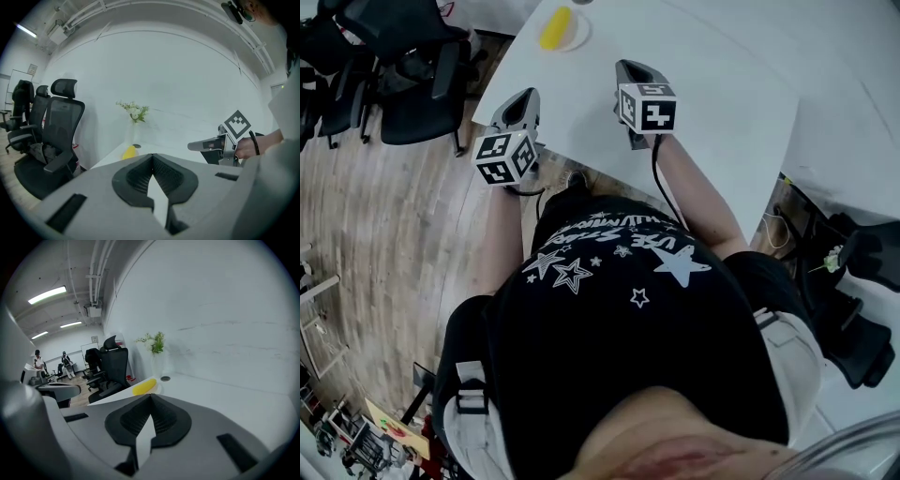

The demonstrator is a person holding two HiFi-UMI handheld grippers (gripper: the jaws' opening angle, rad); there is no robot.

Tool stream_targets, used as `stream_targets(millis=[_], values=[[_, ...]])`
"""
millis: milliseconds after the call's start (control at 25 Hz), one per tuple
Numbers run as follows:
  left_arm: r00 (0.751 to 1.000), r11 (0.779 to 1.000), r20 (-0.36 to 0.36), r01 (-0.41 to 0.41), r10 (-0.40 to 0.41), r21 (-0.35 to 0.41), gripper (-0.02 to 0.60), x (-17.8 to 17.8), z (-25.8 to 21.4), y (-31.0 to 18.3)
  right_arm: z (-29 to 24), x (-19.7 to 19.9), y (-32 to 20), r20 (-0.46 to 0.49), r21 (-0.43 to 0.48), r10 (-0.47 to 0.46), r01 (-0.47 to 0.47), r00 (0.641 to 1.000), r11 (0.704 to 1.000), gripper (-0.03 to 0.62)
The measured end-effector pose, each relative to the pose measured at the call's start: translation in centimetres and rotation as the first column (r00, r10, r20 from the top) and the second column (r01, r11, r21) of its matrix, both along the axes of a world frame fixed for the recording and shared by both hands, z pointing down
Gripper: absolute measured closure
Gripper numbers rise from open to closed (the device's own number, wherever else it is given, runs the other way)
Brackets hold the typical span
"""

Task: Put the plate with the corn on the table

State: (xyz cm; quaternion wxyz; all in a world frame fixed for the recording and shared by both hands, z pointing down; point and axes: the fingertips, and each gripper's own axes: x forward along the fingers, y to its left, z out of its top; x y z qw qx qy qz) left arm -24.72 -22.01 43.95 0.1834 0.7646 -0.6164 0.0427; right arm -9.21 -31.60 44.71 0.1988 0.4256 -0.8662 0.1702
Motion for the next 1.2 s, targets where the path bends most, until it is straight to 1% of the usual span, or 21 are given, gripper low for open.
stream_targets(millis=[200,400,680,800,1000,1200], values=[[1.000,1.000,0.012,0.023,-0.023,-0.007,0.575,3.3,-0.3,2.4,-0.4,2.5,2.6,0.018,-0.009,-0.046,0.046,0.999,0.999,0.588],[0.999,0.999,0.012,0.045,-0.045,-0.011,0.575,7.8,-0.3,5.1,-0.1,6.6,5.2,0.007,-0.015,-0.078,0.078,0.997,0.997,0.588],[0.998,0.997,0.005,0.058,-0.058,-0.052,0.575,13.3,1.0,10.3,0.7,10.7,9.1,0.021,-0.039,-0.107,0.108,0.994,0.993,0.588],[0.997,0.995,0.008,0.073,-0.073,-0.061,0.575,15.0,1.4,12.5,0.9,12.1,10.9,0.018,-0.043,-0.126,0.127,0.992,0.991,0.588],[0.995,0.993,0.008,0.104,-0.103,-0.055,0.575,17.5,1.2,15.9,1.1,14.5,14.0,0.012,-0.055,-0.151,0.151,0.989,0.987,0.588],[0.990,0.989,0.021,0.139,-0.138,-0.052,0.575,19.8,0.8,19.8,1.2,16.3,17.1,0.016,-0.059,-0.200,0.201,0.980,0.978,0.588]])
